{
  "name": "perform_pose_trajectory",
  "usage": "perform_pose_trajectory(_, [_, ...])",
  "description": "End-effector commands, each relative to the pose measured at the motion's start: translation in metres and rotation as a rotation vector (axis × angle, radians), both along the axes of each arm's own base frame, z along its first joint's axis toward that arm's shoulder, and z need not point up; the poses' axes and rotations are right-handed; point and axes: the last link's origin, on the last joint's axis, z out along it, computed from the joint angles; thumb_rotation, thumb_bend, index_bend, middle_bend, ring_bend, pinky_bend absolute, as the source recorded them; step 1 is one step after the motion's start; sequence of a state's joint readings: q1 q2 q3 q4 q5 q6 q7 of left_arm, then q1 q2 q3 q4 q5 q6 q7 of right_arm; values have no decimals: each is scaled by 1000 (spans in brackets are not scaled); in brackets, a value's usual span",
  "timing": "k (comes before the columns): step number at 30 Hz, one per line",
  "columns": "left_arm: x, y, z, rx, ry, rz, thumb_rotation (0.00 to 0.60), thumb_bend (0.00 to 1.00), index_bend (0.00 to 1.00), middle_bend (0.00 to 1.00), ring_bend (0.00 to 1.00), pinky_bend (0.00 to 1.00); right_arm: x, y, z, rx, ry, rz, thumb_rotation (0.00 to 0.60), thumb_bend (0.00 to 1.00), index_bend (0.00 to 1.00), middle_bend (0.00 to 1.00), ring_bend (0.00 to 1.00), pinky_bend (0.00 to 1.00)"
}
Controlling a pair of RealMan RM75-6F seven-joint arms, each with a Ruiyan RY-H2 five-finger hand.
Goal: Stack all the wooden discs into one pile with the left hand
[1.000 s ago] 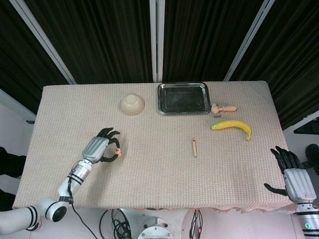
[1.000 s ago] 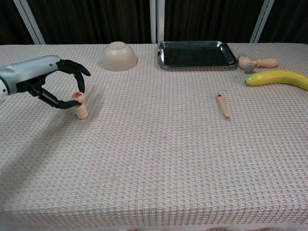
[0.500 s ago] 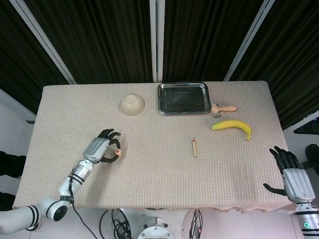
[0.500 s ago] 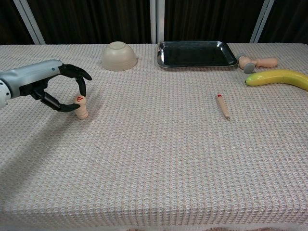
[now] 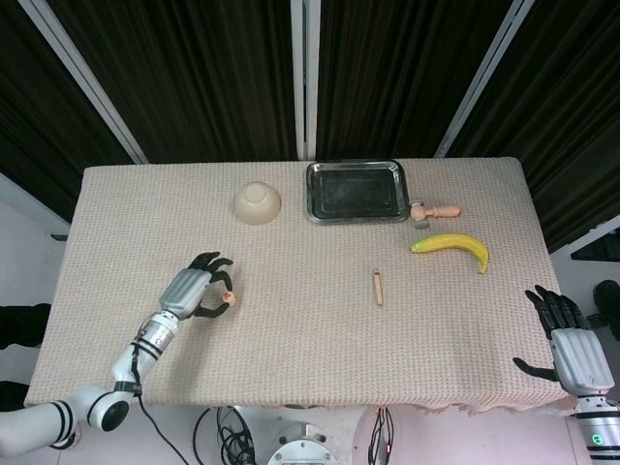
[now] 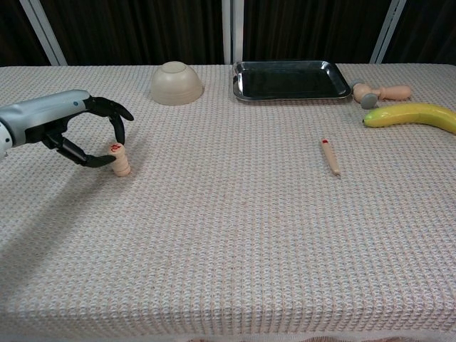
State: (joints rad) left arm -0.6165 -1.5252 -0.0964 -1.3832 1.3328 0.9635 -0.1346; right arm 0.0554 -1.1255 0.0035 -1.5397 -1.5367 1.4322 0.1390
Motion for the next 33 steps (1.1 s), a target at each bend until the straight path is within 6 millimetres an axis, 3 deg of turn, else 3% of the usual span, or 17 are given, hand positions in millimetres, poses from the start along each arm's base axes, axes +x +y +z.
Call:
perform_pose_trajectory(1, [0,0,0,0,0,-1,600,297,497,147,0,0,0,0,0,2,2,-1,600,0,0,0,0,0])
perform_pose_trajectory(23, [-4,-2,5,-7,-10,7,600,296,362,137,0,0,-1,0,0,3,8,-6,600,0,0,0,0,0])
perform_pose_trajectory(29, [0,-18,36,70,-2,-51,600,294,266,124,0,0,-1,0,1,-1,7,-5,600,0,0,0,0,0])
perform_pose_trajectory(33, [-21,-37,72,283,103,-121,600,237,196,112,0,0,-1,1,1,-7,11,1,600,0,0,0,0,0])
